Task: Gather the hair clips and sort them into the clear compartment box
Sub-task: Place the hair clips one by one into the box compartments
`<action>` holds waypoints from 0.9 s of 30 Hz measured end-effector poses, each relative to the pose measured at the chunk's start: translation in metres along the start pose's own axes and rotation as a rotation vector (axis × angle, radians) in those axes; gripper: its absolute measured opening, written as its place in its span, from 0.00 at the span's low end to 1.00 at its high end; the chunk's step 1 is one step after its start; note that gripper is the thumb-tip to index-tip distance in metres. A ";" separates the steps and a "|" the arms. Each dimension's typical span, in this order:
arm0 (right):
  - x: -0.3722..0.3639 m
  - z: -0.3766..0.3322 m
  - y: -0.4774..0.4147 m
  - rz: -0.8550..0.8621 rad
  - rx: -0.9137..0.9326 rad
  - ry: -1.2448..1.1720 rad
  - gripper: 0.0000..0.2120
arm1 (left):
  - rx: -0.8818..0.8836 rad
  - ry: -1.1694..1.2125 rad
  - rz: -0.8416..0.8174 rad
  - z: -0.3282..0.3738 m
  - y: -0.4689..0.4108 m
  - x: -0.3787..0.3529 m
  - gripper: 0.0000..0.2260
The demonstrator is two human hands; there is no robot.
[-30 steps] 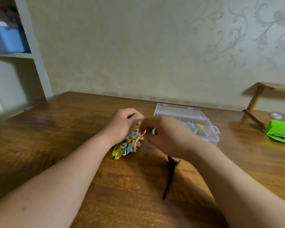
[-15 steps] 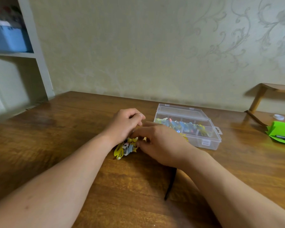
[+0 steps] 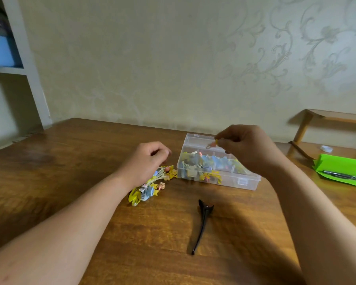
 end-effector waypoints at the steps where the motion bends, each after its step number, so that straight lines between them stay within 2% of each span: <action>1: 0.002 0.004 0.000 -0.032 -0.005 0.039 0.06 | 0.002 -0.002 -0.002 0.000 0.000 -0.001 0.10; 5: 0.000 0.009 0.005 -0.192 -0.004 0.196 0.05 | 0.004 -0.011 0.004 0.001 0.000 0.000 0.11; 12: -0.014 0.023 0.007 -0.277 0.010 0.382 0.06 | 0.004 -0.011 0.001 0.002 0.001 0.001 0.11; 19: -0.027 0.038 0.009 -0.401 0.005 0.351 0.02 | 0.005 -0.042 -0.009 0.001 0.001 0.000 0.11; 24: -0.026 0.039 0.006 -0.375 -0.010 0.309 0.08 | -0.001 -0.051 -0.026 -0.001 -0.001 -0.001 0.11; 27: -0.035 0.028 0.012 -0.472 0.042 0.273 0.08 | -0.004 -0.057 -0.043 -0.001 -0.001 -0.003 0.11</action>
Point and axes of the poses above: each hand's wrist, its own y-axis away from the middle knuckle, its own x-axis out of the back of the hand, z = x × y, the point moved 8 cm from there along -y, towards the middle knuckle, and after that the axes turned 10 degrees about y, right-handed, at the moved point
